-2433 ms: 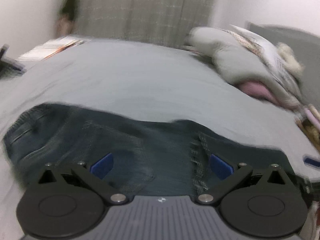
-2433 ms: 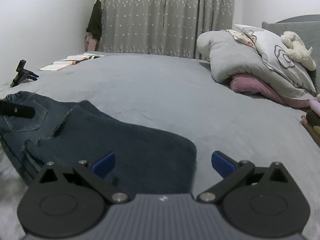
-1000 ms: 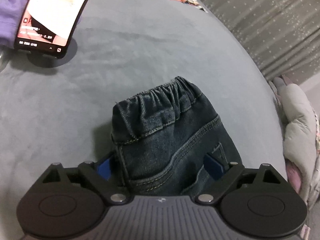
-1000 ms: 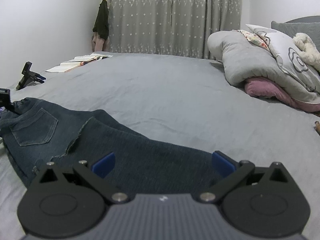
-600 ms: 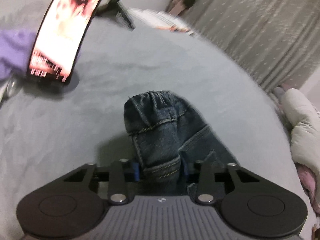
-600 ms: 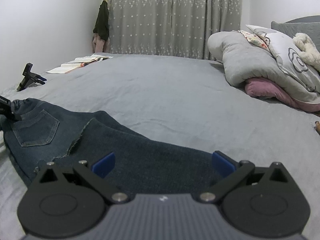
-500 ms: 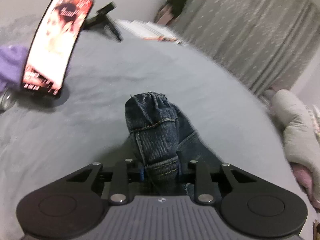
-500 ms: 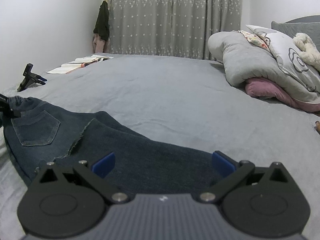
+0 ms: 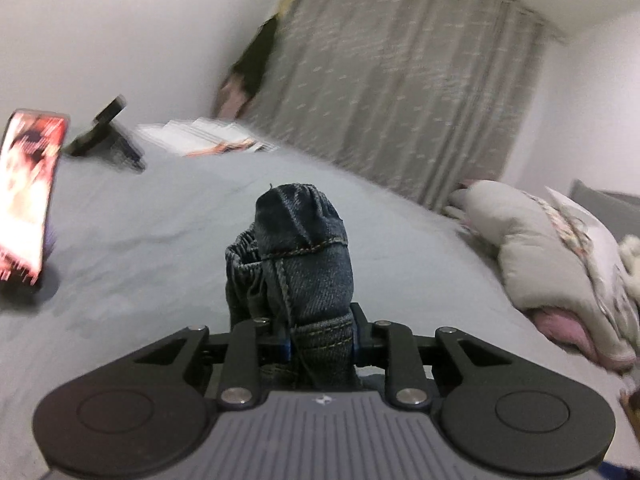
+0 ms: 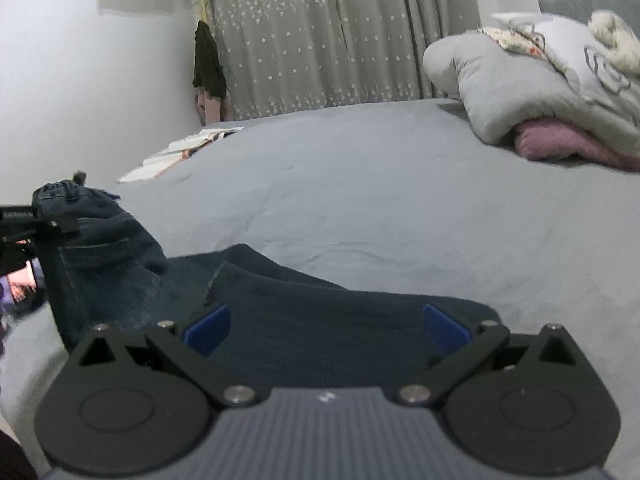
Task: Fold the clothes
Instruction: 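Lift the folded jeans by the waistband with the left gripper, then grasp the jeans waistband with the right gripper beside the left gripper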
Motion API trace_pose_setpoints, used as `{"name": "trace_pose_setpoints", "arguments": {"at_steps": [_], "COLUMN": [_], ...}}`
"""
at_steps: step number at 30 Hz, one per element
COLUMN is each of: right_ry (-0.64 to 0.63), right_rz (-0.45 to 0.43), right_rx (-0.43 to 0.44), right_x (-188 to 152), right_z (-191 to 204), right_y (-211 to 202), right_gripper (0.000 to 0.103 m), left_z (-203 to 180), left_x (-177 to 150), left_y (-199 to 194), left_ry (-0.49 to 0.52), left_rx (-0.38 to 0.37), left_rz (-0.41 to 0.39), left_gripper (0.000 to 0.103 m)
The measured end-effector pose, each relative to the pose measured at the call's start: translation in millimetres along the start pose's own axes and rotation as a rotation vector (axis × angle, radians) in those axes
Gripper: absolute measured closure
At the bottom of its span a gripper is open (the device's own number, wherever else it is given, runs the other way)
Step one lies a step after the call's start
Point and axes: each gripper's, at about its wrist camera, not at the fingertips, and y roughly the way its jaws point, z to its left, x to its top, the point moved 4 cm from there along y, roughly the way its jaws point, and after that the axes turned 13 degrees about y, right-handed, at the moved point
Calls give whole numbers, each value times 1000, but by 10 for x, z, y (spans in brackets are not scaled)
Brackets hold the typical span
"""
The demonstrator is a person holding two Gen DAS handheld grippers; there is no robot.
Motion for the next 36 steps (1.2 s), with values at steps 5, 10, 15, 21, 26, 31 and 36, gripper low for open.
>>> {"name": "trace_pose_setpoints", "arguments": {"at_steps": [5, 10, 15, 21, 26, 31, 36], "right_ry": [109, 299, 419, 460, 556, 571, 608], "right_rz": [16, 43, 57, 59, 90, 153, 201], "right_rx": [33, 107, 167, 227, 312, 335, 353], "right_x": [58, 145, 202, 244, 254, 236, 237], "right_z": [-94, -292, -430, -451, -520, -504, -527], "right_y": [-15, -45, -67, -62, 2, 168, 342], "right_gripper": [0, 0, 0, 0, 0, 0, 0], "left_z": [-390, -727, -1052, -1479, -1702, -1893, -1992], "left_x": [66, 50, -54, -341, -571, -720, -710], "left_y": [-106, -143, -146, -185, -179, -209, -274], "left_ry": [111, 189, 251, 352, 438, 587, 611], "left_rx": [-93, -179, -265, -369, -400, -406, -506], "left_rz": [-54, -66, -40, 16, 64, 99, 140], "left_gripper": [82, 82, 82, 82, 82, 77, 64]}}
